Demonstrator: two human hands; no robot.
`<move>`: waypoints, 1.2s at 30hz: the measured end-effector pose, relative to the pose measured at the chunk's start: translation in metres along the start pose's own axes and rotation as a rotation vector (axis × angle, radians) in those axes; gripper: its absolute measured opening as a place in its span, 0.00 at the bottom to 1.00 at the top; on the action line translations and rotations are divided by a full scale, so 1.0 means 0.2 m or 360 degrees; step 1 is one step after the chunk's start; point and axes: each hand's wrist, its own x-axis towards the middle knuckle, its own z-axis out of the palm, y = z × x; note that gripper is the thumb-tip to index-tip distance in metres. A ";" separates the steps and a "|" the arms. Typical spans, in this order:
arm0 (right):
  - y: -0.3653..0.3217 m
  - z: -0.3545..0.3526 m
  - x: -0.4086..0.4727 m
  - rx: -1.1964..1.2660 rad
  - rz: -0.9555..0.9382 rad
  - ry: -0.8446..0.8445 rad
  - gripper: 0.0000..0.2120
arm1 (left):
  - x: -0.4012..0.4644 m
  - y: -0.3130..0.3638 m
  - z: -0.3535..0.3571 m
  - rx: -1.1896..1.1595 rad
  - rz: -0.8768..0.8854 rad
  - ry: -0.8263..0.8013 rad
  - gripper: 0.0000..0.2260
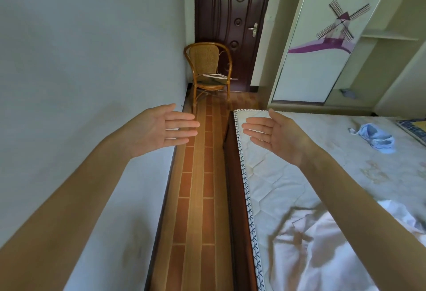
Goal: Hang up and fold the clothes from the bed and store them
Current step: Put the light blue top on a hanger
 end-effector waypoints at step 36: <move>-0.46 -0.32 1.69 0.0072 0.0050 0.0114 0.24 | 1.63 0.54 -0.63 0.0016 -0.0059 0.0082 0.19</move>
